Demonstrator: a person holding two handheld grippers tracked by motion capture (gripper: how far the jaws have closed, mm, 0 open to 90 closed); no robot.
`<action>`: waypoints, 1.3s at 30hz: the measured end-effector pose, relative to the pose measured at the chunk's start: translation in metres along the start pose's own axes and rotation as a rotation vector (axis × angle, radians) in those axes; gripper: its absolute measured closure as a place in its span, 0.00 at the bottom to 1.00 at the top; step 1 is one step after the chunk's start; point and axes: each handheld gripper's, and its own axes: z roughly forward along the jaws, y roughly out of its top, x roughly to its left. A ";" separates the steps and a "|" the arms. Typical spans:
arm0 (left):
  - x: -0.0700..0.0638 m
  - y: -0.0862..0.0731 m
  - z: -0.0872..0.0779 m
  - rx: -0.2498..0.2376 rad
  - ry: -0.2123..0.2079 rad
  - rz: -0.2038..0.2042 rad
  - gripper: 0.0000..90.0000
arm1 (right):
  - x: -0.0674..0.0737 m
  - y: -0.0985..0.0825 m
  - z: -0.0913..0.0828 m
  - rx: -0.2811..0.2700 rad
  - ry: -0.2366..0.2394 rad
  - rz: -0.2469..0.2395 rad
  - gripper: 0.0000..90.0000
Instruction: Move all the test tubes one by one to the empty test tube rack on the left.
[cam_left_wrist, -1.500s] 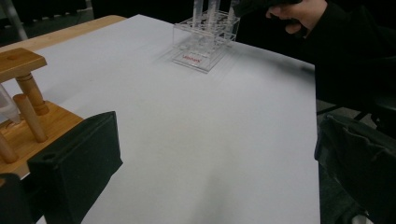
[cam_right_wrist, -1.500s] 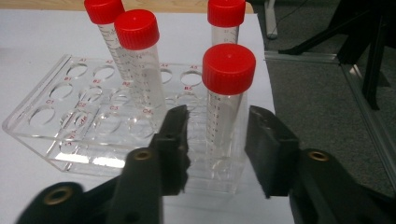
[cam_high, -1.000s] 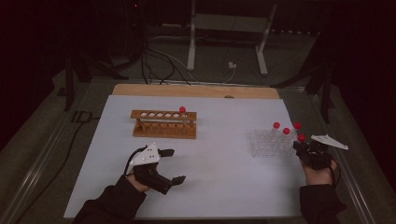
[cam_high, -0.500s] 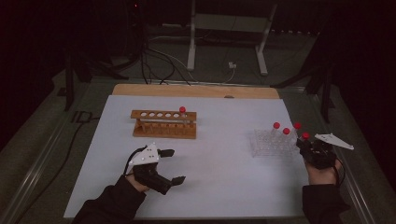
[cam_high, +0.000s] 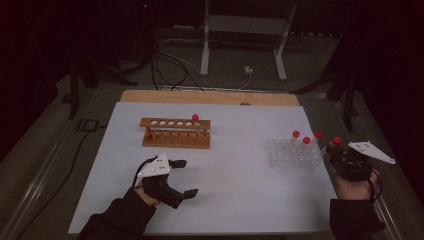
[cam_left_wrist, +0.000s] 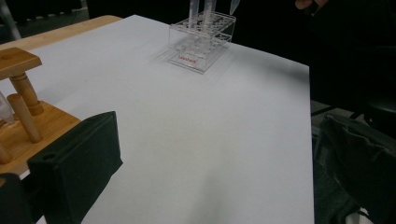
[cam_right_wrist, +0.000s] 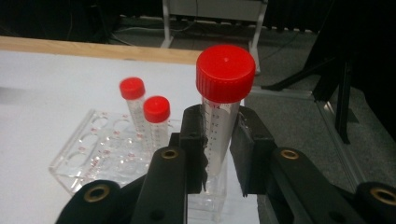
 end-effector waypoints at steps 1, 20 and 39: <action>0.000 0.000 0.000 0.000 -0.002 -0.001 0.01 | 0.001 0.001 -0.002 -0.001 0.008 0.000 0.84; 0.001 0.005 -0.001 -0.005 -0.011 -0.006 0.01 | 0.071 0.011 -0.008 0.006 0.247 -0.112 0.84; -0.002 0.025 0.010 0.036 -0.017 -0.018 0.02 | 0.152 -0.002 0.005 0.057 0.472 -0.243 0.84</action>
